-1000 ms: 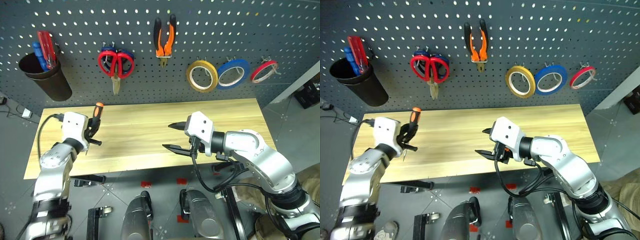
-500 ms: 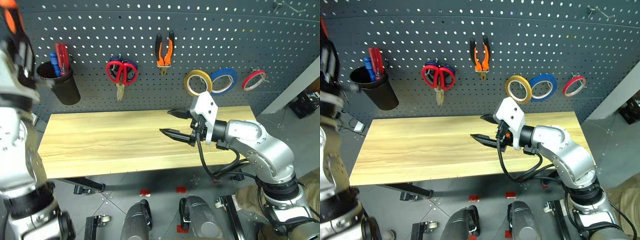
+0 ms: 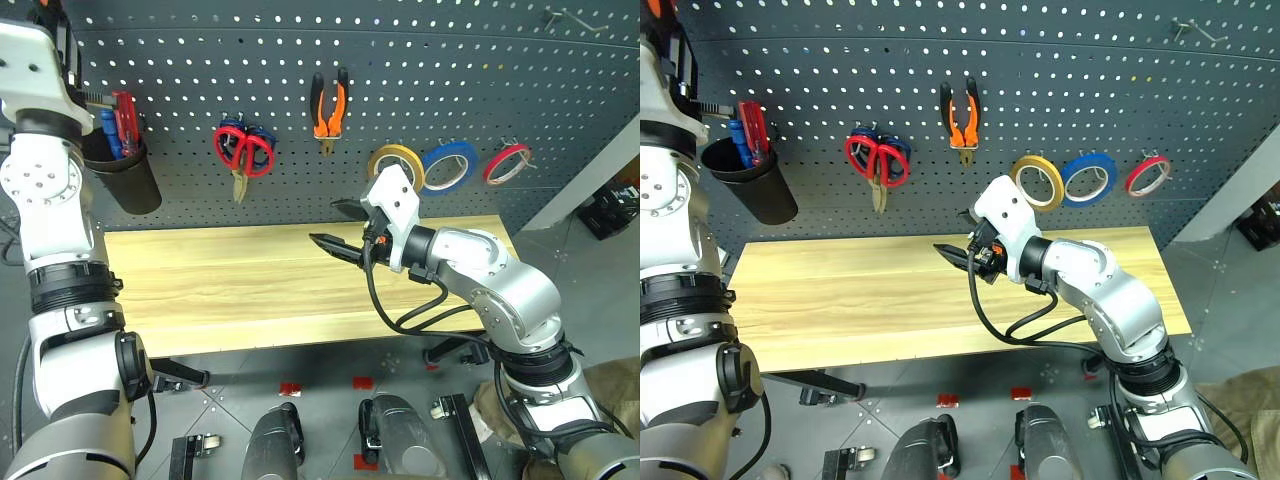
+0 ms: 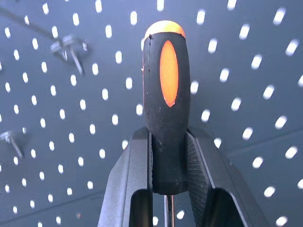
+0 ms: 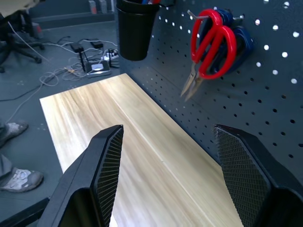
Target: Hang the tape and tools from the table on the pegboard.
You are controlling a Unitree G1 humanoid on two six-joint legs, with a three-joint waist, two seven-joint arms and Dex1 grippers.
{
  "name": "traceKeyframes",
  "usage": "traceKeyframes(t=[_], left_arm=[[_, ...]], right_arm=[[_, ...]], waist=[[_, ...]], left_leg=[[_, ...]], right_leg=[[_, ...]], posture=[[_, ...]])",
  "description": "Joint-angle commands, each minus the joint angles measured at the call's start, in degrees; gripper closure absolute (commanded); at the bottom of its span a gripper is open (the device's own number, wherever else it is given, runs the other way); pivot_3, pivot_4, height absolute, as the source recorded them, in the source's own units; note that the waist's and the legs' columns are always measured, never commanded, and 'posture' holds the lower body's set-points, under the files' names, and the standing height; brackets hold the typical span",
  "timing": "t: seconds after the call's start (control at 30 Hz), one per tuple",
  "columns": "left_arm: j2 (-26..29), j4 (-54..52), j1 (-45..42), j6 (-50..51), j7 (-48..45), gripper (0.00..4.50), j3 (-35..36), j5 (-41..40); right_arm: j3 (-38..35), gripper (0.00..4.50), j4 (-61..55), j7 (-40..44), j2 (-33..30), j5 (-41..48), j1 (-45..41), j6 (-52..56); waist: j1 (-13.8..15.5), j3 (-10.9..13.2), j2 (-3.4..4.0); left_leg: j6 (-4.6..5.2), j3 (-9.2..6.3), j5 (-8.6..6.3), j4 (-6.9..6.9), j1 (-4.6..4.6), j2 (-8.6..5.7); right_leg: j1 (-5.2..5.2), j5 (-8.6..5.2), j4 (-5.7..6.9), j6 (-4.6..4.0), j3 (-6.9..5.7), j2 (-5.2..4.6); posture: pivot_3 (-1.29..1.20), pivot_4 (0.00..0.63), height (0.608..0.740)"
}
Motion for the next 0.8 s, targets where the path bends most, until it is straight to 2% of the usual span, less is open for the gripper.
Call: traceKeyframes(t=[0.03, 0.23, 0.27, 0.3, 0.47, 0.57, 0.73, 0.8], left_arm=[[0.94, 4.88, -2.38, -5.77, 2.85, 3.91, -0.04, 1.05], [-0.61, 10.43, -0.21, -9.45, 6.22, 3.91, -0.44, 0.99], [-1.0, 10.69, 0.36, -9.95, 6.26, 3.19, -0.16, 0.37], [-1.43, 10.72, 0.75, -10.28, 5.81, 2.99, -0.1, -0.3], [-2.83, 8.47, 1.66, -10.95, 5.75, 1.43, -0.57, -1.19], [-4.24, 2.57, 2.75, -9.98, 4.54, 0.49, -0.41, -3.2], [-6.99, -13.24, 9.03, -2.13, -2.2, 0.49, -4.87, -5.76], [-8.29, -20.65, 15.61, 4.4, -4.57, 0.49, -5.57, -8.43]], right_arm=[[-0.03, 1.28, -2.66, -0.39, 0.89, 0.38, -0.6, -0.36], [-1.09, 1.28, -4.05, -0.67, 2.55, 2.0, -0.57, 1.19], [-1.13, 1.28, -4.22, -0.65, 2.57, 2.03, -0.59, 1.38], [-1.12, 1.28, -4.31, -0.61, 2.57, 2.0, -0.6, 1.45], [-0.82, 1.28, -4.54, -0.53, 2.35, 2.06, -0.54, 1.41], [-0.63, 1.28, -4.71, -0.53, 2.05, 1.63, -0.28, 0.82], [-0.83, 1.28, -5.08, -0.49, 1.38, 1.26, 0.69, -0.19], [-1.19, 1.28, -5.46, -0.52, 0.96, 1.18, 1.69, -0.79]], waist=[[-0.4, 0.0, 0.0], [-0.77, 0.0, 0.0], [-0.82, 0.0, 0.0], [-0.89, 0.0, 0.0], [-0.94, 0.0, 0.0], [-0.96, 0.0, 0.0], [-1.28, -0.11, 0.06], [-1.64, -0.41, 0.16]], left_leg=[[0.0, 0.0, 0.0, 0.0, 0.0, -0.01], [0.0, -0.01, 0.0, 0.02, 0.0, 0.0], [0.0, -0.01, 0.0, 0.02, 0.0, 0.0], [0.0, 0.0, 0.0, 0.03, 0.0, 0.0], [0.01, -0.03, 0.0, 0.09, -0.01, 0.0], [0.01, -0.04, 0.0, 0.12, 0.0, 0.0], [0.01, -0.03, 0.0, 0.13, 0.0, -0.01], [0.0, -0.03, 0.0, 0.14, 0.0, -0.02]], right_leg=[[0.0, 0.0, 0.0, 0.0, 0.01, -0.01], [0.0, 0.0, 0.03, 0.0, 0.01, -0.01], [0.0, 0.0, 0.03, 0.0, 0.02, -0.01], [0.0, 0.0, 0.03, 0.0, 0.03, -0.01], [0.0, 0.0, 0.09, 0.0, 0.0, -0.01], [0.01, 0.01, 0.1, 0.0, 0.01, -0.01], [0.03, 0.01, 0.11, 0.0, 0.03, -0.02], [0.06, 0.01, 0.1, 0.0, 0.05, -0.02]], posture=[[-0.28, 0.16, 0.74], [-0.3, 0.167, 0.74], [-0.3, 0.167, 0.74], [-0.3, 0.167, 0.74], [-0.3, 0.168, 0.74], [-0.31, 0.165, 0.74], [-0.32, 0.159, 0.74], [-0.32, 0.154, 0.74]])
